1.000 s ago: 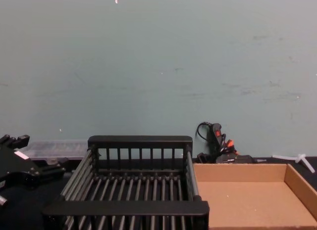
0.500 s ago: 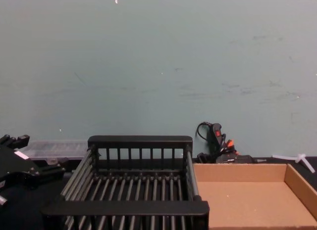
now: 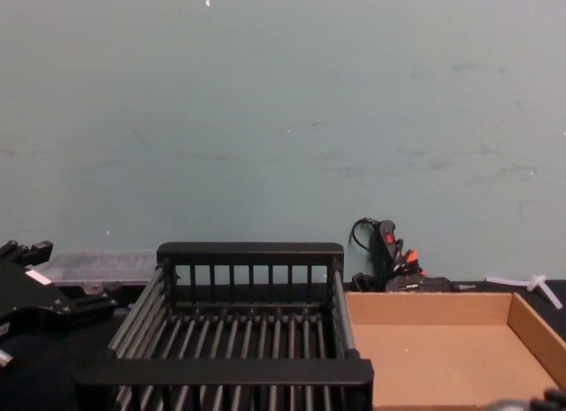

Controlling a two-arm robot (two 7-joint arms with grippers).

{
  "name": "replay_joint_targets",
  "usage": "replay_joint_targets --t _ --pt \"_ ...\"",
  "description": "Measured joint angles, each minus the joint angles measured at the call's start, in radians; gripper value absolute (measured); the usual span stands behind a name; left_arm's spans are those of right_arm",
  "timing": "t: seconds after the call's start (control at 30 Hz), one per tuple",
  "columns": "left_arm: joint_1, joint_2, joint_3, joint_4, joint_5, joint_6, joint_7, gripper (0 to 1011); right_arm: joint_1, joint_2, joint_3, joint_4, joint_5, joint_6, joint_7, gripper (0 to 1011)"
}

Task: Pick up the white tape and place it into the black box , Pick up the silver tape and place it into the brown box.

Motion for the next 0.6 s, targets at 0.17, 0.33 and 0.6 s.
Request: replay_joint_targets --t 0.17,0.33,0.6 --pt "0.000 0.000 0.000 0.000 0.000 0.000 0.000 1001 0.012 0.001 0.006 -0.010 0.009 -0.014 0.004 124" --pt "0.000 0.000 0.000 0.000 0.000 0.000 0.000 1002 0.040 -0.004 0.006 -0.004 0.011 -0.025 0.004 125" --pt "0.000 0.000 0.000 0.000 0.000 0.000 0.000 1001 0.123 -0.030 -0.009 0.046 -0.005 -0.044 -0.009 124"
